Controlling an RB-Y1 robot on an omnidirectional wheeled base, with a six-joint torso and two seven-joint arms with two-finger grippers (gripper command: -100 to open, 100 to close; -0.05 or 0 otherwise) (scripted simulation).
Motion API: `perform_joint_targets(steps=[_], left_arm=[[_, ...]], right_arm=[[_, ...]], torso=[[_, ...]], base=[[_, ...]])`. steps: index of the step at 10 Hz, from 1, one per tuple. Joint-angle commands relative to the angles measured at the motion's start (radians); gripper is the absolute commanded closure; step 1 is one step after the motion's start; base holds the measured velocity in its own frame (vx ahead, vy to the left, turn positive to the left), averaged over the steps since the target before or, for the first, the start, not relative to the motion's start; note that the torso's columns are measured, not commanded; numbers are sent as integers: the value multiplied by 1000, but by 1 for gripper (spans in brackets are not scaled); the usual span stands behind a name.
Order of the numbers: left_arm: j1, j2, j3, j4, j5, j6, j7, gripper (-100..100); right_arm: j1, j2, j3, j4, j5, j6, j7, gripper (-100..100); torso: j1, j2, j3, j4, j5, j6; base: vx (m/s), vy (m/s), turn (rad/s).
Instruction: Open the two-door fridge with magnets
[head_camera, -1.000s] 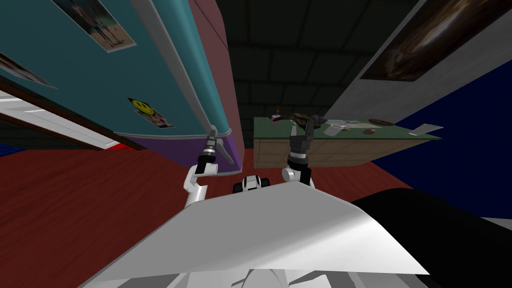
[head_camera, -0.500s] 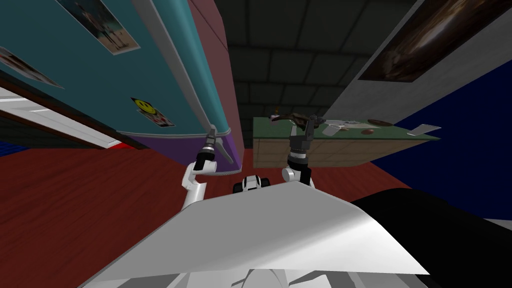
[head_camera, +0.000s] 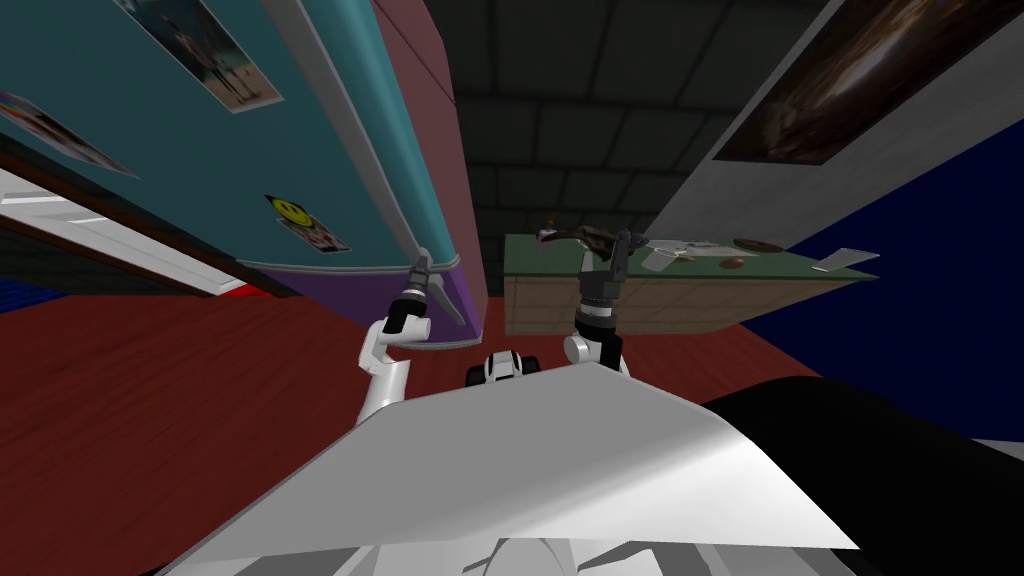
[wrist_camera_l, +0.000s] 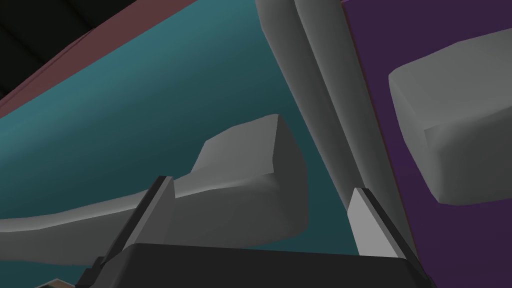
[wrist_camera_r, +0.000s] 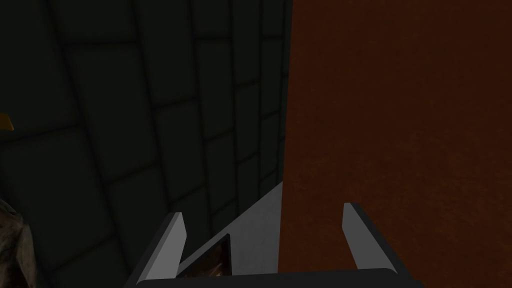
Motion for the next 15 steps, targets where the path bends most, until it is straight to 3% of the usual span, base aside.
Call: perform_joint_targets(steps=[1,10,12,13,15], left_arm=[[-34,9,7,-10,-5,74,-7,-100],[-101,45,31,-44,-17,287,-23,-100],[-86,44,32,-42,-15,281,-21,-100],[-85,44,32,-42,-15,281,-21,100],[-84,62,-8,-59,15,277,-24,100]], right_arm=[[0,0,0,0,0,0,0,0],[0,0,0,0,0,0,0,0],[0,0,0,0,0,0,0,0],[0,0,0,0,0,0,0,0],[0,0,0,0,0,0,0,0]], torso=[[0,0,0,0,0,0],[0,2,1,1,0,0],[2,4,3,0,1,-2],[3,6,4,0,2,-4],[14,10,7,-1,6,-6]], base=[[-29,-31,6],[-20,-29,5],[-12,-2,19],[0,0,0],[-192,178,-99]])
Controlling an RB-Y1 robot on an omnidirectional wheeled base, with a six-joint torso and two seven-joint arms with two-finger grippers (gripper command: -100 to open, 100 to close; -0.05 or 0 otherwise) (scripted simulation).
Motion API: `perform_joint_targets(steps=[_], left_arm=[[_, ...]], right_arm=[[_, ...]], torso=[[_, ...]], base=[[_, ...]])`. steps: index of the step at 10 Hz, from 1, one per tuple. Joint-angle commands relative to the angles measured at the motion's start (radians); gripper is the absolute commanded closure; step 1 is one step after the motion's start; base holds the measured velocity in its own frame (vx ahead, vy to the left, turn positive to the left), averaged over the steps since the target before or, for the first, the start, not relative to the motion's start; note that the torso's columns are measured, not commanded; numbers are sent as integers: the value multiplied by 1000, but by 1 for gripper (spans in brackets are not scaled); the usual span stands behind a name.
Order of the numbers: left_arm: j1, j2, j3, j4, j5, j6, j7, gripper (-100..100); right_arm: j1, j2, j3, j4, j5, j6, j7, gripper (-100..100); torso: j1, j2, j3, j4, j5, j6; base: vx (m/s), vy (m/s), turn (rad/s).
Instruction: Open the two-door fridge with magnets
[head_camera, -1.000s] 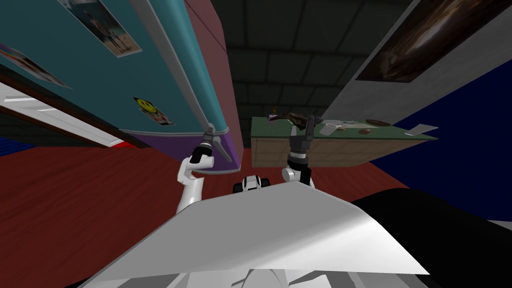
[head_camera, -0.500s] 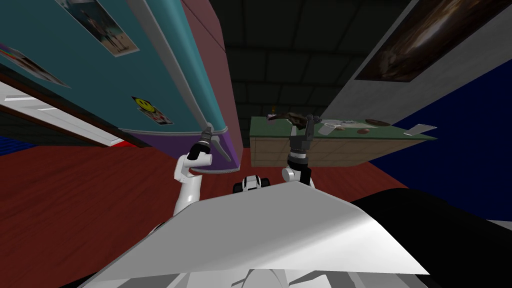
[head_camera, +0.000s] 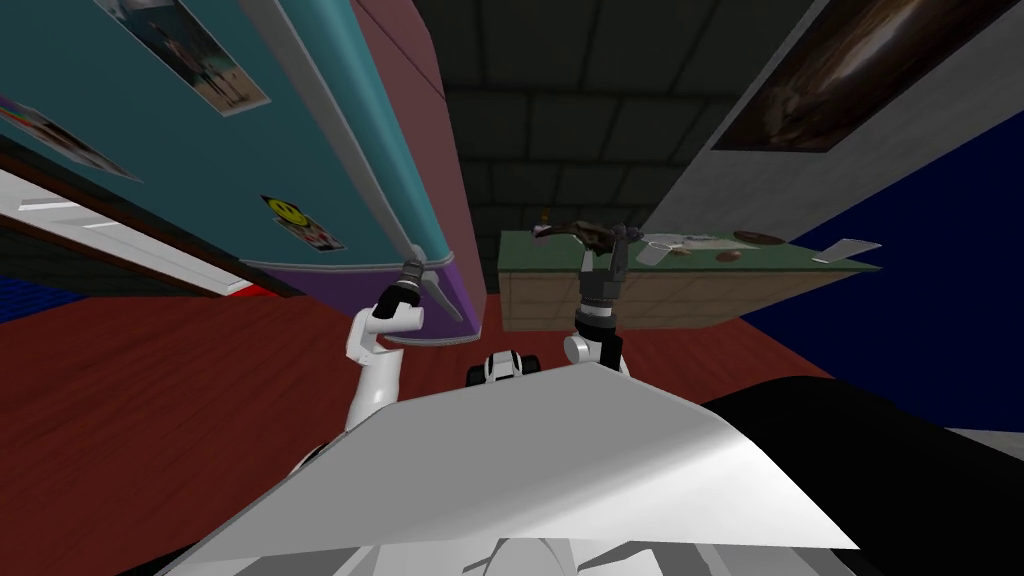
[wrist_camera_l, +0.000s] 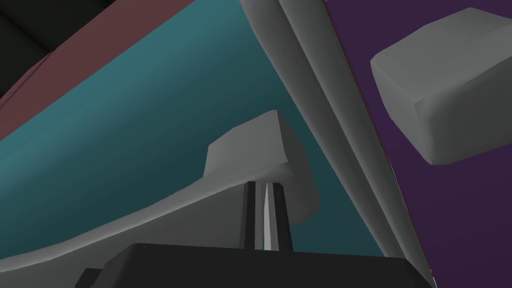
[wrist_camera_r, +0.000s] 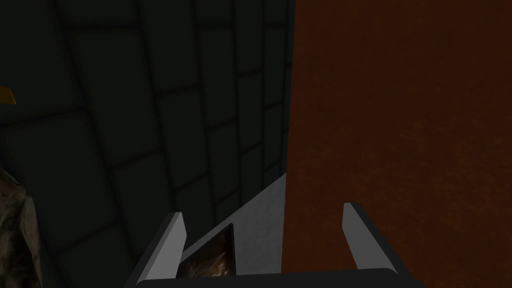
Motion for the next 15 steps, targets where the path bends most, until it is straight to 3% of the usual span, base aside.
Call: perform_joint_targets(steps=[1,10,12,13,14,15], left_arm=[[3,15,-28,-9,23,-2,-2,100],[12,78,-167,-61,128,-7,-14,100],[14,87,-187,-68,143,-8,-16,100],[7,85,-175,-61,139,-5,-14,100],[-6,92,-163,-47,127,9,-21,-100],[-9,94,-159,-44,124,12,-22,-100]], right_arm=[[0,0,0,0,0,0,0,0],[0,0,0,0,0,0,0,0],[0,0,0,0,0,0,0,0],[0,0,0,0,0,0,0,0],[0,0,0,0,0,0,0,0],[1,0,0,0,0,0,0,0]], torso=[[4,7,5,3,1,-1],[-14,-2,-1,1,-4,-1],[-11,-1,0,1,-3,-1],[-8,0,1,1,-3,-1],[-13,-6,-3,0,-4,-1],[-21,-15,-9,-3,-6,-1]], base=[[-215,251,-67],[-239,262,-86],[-236,193,-65],[-117,111,-29],[105,-79,12],[180,-133,15]])
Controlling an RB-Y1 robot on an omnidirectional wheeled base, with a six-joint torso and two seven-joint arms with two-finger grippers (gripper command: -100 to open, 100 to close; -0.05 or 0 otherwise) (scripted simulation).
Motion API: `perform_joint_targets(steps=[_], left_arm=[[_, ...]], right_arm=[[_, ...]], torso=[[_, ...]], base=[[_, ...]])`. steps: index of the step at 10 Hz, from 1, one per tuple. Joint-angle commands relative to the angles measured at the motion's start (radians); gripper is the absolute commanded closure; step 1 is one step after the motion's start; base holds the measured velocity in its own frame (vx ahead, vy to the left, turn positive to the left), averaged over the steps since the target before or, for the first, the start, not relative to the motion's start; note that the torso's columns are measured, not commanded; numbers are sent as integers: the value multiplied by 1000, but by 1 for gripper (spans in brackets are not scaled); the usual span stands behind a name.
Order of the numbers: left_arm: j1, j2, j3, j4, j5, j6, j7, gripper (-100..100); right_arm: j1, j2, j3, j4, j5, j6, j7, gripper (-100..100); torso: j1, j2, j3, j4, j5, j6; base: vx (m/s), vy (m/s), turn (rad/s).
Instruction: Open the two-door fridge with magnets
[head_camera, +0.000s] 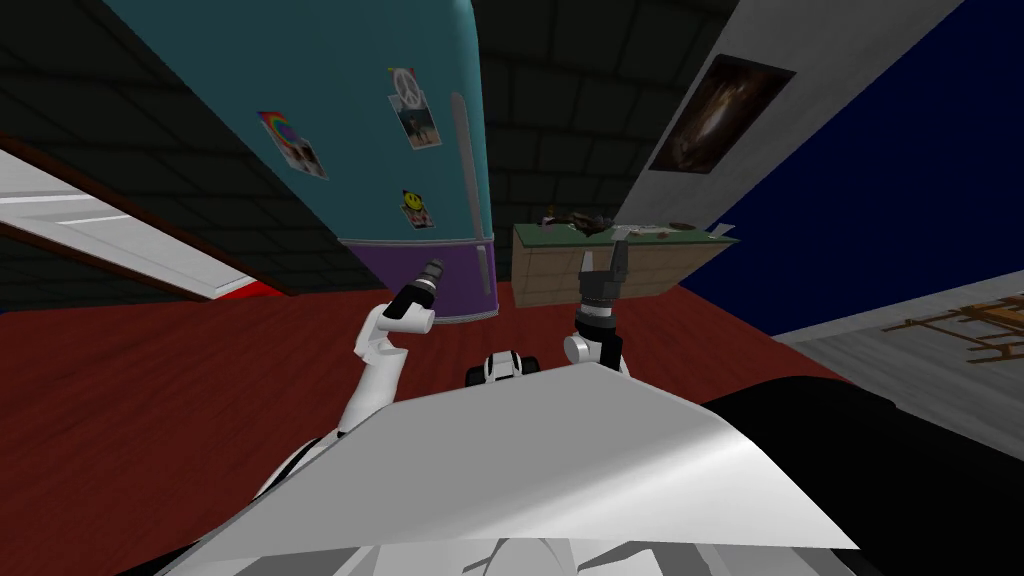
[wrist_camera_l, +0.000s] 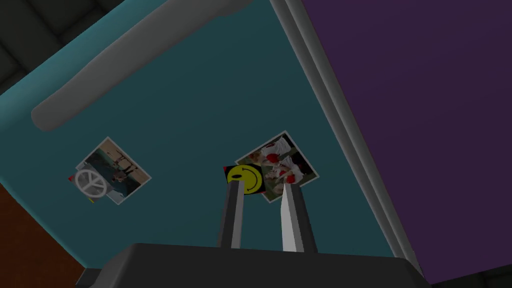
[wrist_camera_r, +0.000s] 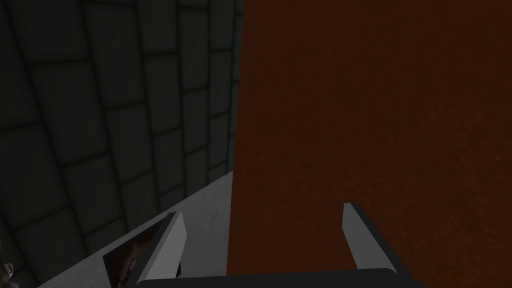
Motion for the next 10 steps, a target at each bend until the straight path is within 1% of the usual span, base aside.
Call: perform_joint_targets(steps=[1,3,5,10], left_arm=[[-12,9,17,14,-14,15,-8,-100],[-28,17,35,32,-32,35,-16,-100],[-46,25,55,50,-50,55,-26,-100],[-82,41,95,87,-88,96,-44,-100]], right_arm=[[0,0,0,0,0,0,0,0],[0,0,0,0,0,0,0,0],[0,0,0,0,0,0,0,0],[0,0,0,0,0,0,0,0]], torso=[[2,1,0,0,0,0],[9,11,6,3,3,0],[15,19,12,5,4,-1],[13,12,7,3,4,0]], base=[[199,-170,6],[248,-218,14],[195,-196,13],[200,-177,12]])
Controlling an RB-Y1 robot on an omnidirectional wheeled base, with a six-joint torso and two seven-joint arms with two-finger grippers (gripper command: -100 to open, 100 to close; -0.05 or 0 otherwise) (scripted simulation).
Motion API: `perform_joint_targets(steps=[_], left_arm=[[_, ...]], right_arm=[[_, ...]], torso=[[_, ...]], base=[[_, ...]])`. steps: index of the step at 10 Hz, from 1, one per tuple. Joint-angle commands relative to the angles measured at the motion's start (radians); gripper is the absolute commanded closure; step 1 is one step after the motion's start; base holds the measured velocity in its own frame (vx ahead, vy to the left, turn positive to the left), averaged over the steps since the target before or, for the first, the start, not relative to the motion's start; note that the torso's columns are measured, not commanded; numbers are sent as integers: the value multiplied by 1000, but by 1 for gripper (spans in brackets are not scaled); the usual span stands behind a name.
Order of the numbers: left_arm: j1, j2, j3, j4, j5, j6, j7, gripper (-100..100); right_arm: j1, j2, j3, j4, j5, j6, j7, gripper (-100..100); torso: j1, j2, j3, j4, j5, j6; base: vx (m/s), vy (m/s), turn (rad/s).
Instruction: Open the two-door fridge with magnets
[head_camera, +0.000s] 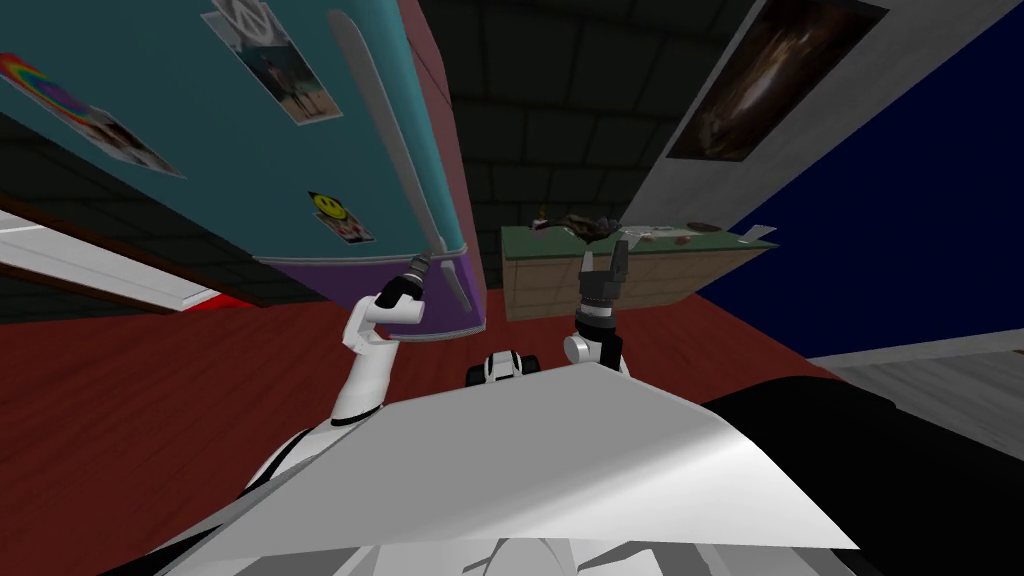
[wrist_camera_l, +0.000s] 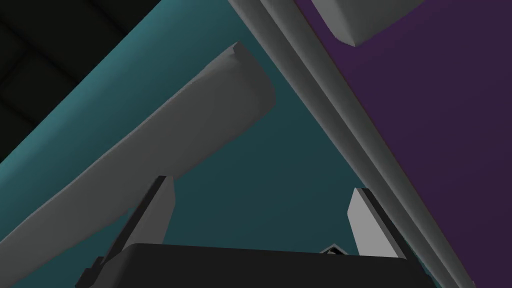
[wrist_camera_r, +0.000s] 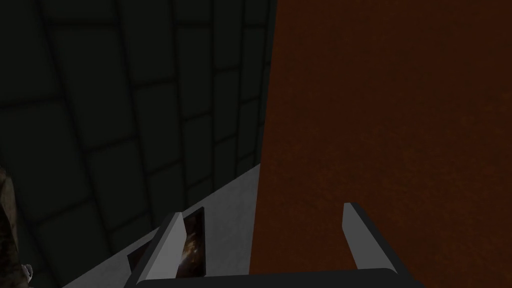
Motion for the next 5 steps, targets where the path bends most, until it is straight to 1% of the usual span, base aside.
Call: perform_joint_targets(steps=[1,2,3,4,5], left_arm=[[-18,7,23,19,-25,26,-11,-100],[-25,10,30,25,-32,34,-15,-100],[-21,5,24,22,-30,27,-12,-100],[-31,11,27,13,-31,50,-17,-100],[-26,7,25,18,-32,37,-15,-100]], right_arm=[[0,0,0,0,0,0,0,0],[0,0,0,0,0,0,0,0],[0,0,0,0,0,0,0,0],[0,0,0,0,0,0,0,0],[0,0,0,0,0,0,0,0]], torso=[[-1,1,1,0,0,0],[-3,3,2,1,-1,0],[-1,3,2,1,0,0],[5,9,5,2,1,0],[5,7,4,2,1,0]], base=[[202,-204,12],[208,-183,14],[95,-77,6],[107,-45,-40],[60,-25,3]])
